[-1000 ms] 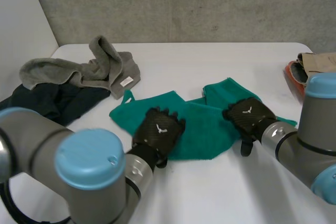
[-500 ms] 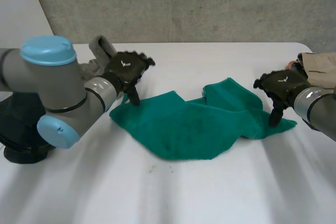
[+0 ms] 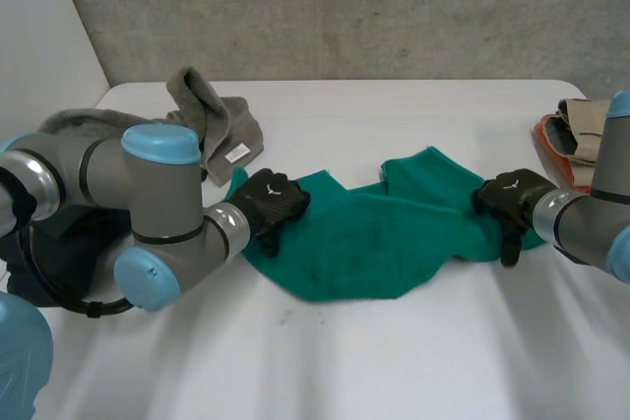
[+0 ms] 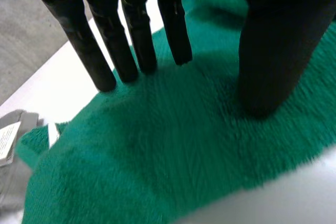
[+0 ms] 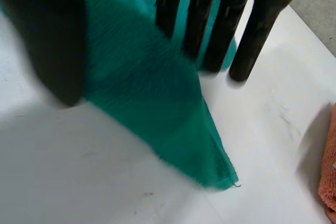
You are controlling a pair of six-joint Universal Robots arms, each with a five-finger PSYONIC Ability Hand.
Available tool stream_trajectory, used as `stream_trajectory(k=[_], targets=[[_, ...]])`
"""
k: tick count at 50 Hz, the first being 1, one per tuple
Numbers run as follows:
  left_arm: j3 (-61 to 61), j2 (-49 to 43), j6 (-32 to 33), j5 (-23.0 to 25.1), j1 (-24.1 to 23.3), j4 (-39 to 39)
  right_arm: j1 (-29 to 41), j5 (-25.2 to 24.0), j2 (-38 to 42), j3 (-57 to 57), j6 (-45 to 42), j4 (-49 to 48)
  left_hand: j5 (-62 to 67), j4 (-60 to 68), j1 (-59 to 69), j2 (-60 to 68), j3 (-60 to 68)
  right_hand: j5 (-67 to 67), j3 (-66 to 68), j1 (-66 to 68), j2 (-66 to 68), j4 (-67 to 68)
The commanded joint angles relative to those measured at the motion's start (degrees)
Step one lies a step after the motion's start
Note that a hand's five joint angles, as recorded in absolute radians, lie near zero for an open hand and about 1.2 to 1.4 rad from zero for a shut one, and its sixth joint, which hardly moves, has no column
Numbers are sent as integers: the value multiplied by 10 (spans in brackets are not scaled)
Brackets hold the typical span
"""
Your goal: Fold the laundry.
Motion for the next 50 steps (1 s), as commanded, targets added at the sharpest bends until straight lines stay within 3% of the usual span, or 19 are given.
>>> stream_trajectory(k=[1,6,13,20,21,22,23,28,33,37,46,50], targets=[[-16,7,29,-63,-14,-9,-3,-4,2,-3,4,-33,430,427,400,418,430,504,504,517,499,505],[-52,14,28,-99,-31,-32,-3,-5,-43,29,4,-69,430,427,400,418,430,504,504,517,499,505],[-155,118,23,-168,-46,-67,-4,-8,-93,76,-1,-72,430,427,400,418,430,504,504,517,499,505],[-258,232,14,-179,-62,-31,-4,-20,-113,126,-5,-73,430,427,400,418,430,504,504,517,499,505],[-263,239,11,-179,-65,-24,-4,-23,-119,131,-6,-73,335,333,305,323,336,504,504,517,499,505],[-269,251,4,-179,-71,-11,-4,-29,-127,141,-9,-74,91,89,61,79,91,504,504,517,499,505],[-269,256,0,-179,-74,-5,-3,-32,-129,145,-12,-75,26,23,-5,13,26,504,504,517,499,505],[-234,257,-14,-179,-72,51,1,-40,-134,158,-25,-81,-135,-137,-165,-147,-135,504,504,517,499,505],[-171,211,-11,-175,-64,111,2,-41,-134,163,-26,-83,-136,-139,-167,-149,-136,504,504,517,499,505],[-108,148,-8,-156,-36,113,2,-41,-135,166,-26,-83,-136,-139,-167,-149,-136,504,504,517,499,505],[-17,38,-13,9,-1,-4,-4,-42,-134,171,-26,-86,-133,-136,-164,-146,-133,504,504,517,499,505],[-4,17,-13,33,5,-40,-4,-42,-135,171,-26,-87,-126,-129,-157,-139,-126,504,504,517,499,505]])
